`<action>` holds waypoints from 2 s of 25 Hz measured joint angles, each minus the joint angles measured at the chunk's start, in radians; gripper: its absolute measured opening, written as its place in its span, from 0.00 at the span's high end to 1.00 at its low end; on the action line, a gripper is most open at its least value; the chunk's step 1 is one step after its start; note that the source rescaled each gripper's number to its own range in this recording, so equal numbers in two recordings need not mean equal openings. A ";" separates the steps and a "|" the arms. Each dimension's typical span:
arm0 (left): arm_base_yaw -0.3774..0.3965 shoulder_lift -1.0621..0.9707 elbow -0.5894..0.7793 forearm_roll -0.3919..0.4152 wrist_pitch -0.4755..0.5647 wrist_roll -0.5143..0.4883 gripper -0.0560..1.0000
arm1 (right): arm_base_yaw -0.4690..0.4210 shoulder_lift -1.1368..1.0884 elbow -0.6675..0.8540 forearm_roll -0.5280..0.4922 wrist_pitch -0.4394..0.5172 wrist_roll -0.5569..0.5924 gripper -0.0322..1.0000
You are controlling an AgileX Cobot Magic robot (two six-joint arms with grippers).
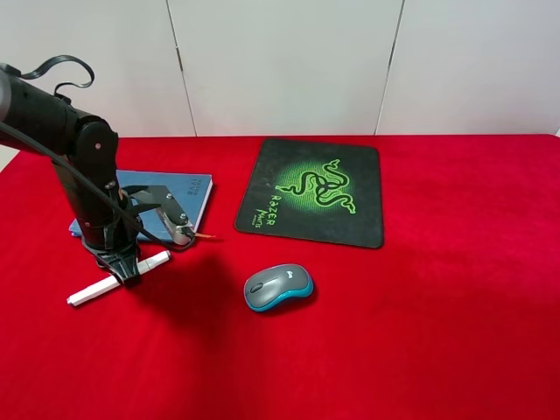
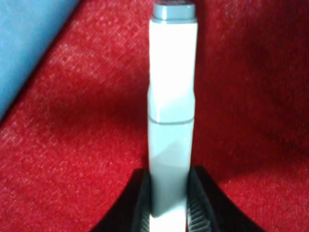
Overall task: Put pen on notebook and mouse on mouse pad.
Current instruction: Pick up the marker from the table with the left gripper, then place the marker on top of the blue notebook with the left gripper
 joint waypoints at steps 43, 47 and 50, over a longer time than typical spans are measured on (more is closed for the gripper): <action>0.078 0.102 -0.532 0.068 0.368 0.240 0.95 | 0.000 0.000 0.000 0.000 0.000 0.000 0.00; 0.078 0.213 -0.620 0.068 0.358 0.272 0.95 | 0.000 0.000 0.000 0.000 0.000 0.000 0.00; 0.082 0.275 -0.669 0.068 0.342 0.287 0.95 | 0.000 0.000 0.000 0.000 0.000 0.000 0.00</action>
